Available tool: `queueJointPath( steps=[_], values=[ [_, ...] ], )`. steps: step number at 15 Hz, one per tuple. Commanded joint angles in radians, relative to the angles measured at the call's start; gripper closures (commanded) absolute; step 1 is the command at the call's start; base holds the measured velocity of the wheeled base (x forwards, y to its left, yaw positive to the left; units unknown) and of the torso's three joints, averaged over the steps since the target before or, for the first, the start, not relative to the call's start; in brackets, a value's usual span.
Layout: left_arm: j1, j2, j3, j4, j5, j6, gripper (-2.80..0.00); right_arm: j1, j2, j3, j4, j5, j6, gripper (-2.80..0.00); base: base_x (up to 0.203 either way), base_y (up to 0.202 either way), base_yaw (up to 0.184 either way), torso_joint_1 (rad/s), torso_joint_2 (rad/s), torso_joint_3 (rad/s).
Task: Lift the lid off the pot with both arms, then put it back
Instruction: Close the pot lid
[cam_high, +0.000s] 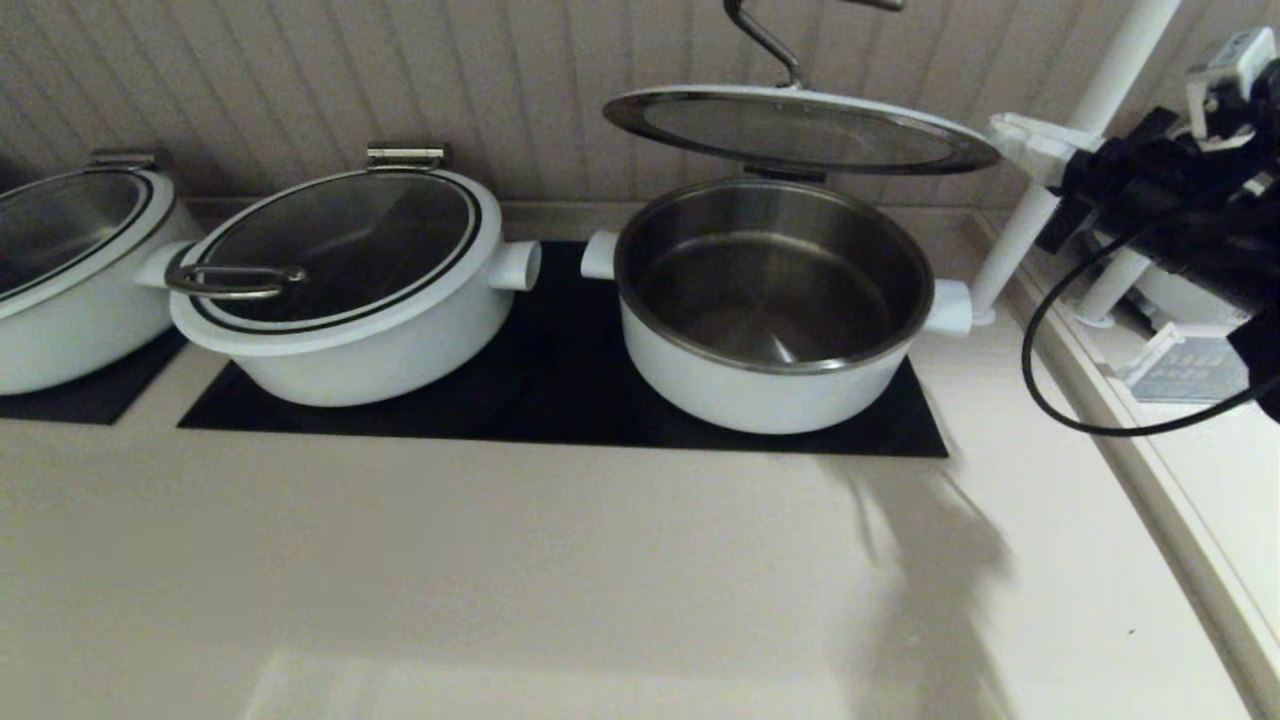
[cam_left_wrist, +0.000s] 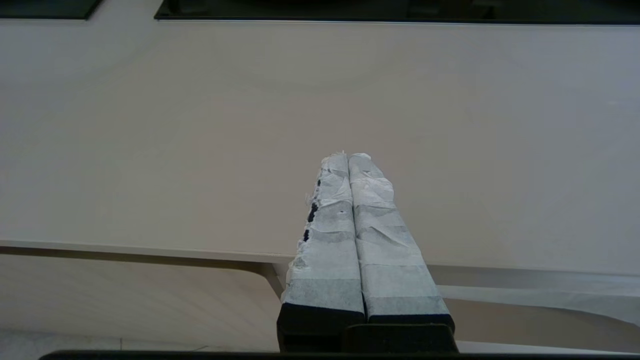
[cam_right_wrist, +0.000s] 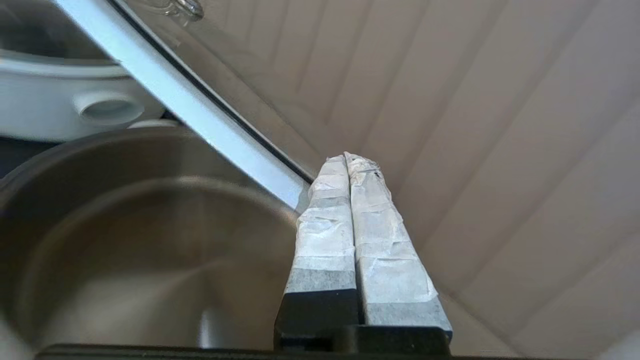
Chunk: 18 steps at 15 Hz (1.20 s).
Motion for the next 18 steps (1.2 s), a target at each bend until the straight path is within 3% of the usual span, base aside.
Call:
queueJointPath(
  steps=[1, 18],
  values=[
    [0.001, 0.000, 0.000, 0.000, 0.001, -0.001, 0.00, 0.002, -0.015, 0.039, -0.018, 0.004, -0.002, 0.00, 0.000, 0.000, 0.000, 0.000, 0.00, 0.000],
    [0.001, 0.000, 0.000, 0.000, 0.001, 0.000, 0.00, 0.040, 0.003, 0.181, -0.112, 0.001, -0.012, 0.00, 0.000, 0.000, 0.000, 0.000, 0.00, 0.000]
  ],
)
